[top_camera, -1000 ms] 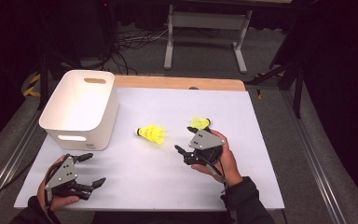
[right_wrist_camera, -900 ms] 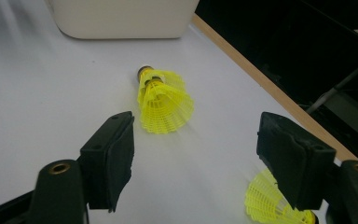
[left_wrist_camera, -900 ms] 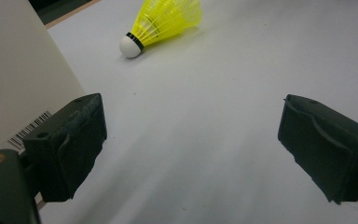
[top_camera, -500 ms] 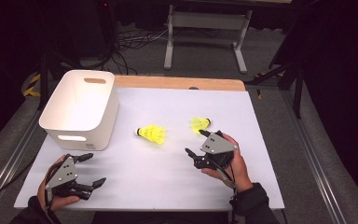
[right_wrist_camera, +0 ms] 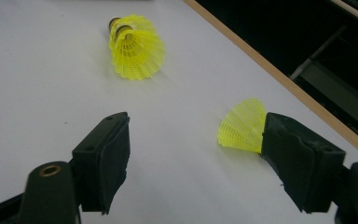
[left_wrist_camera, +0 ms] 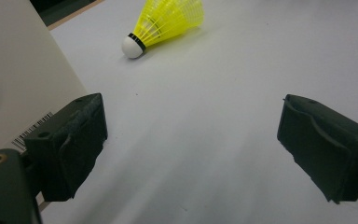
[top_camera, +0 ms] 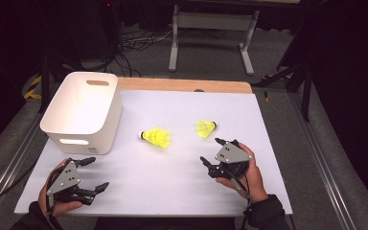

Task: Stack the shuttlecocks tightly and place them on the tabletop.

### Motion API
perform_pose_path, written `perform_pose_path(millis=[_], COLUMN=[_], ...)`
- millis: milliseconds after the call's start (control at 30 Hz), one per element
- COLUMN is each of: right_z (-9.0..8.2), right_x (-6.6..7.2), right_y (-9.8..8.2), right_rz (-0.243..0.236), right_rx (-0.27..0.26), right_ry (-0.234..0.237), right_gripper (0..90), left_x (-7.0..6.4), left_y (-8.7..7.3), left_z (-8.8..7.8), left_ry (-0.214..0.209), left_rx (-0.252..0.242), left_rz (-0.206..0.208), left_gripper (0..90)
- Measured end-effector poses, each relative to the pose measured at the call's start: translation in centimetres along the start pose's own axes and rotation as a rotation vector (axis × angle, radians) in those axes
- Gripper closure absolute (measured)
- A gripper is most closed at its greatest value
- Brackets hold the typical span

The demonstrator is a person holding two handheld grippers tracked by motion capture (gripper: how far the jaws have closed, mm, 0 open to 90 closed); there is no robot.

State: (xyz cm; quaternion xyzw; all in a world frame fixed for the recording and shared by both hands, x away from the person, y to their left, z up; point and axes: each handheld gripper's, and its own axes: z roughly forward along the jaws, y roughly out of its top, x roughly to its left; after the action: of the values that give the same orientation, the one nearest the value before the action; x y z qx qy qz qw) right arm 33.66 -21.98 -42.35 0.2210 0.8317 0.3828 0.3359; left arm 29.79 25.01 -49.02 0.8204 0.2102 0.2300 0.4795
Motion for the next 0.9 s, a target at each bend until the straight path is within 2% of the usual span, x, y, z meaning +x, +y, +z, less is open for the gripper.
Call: perform_pose_path(millis=[200,600,900], right_z=[-0.1,-0.1,-0.3], right_x=[-0.1,0.0,0.2], right_y=[-1.1,-4.3,-5.9], right_rz=[0.014,0.04,0.064], right_rx=[0.023,0.081,0.07], right_ry=[-0.006,-0.022,-0.007], right_gripper=[24.2,22.4,19.2], left_x=[-0.1,-0.1,-0.1], left_y=[0.0,0.0,0.0], left_z=[0.0,0.1,0.1], left_ry=[0.002,-0.001,0.002], left_rx=[0.001,0.006,0.003], left_rz=[0.0,0.0,0.0], left_gripper=[9.0,9.0,8.9])
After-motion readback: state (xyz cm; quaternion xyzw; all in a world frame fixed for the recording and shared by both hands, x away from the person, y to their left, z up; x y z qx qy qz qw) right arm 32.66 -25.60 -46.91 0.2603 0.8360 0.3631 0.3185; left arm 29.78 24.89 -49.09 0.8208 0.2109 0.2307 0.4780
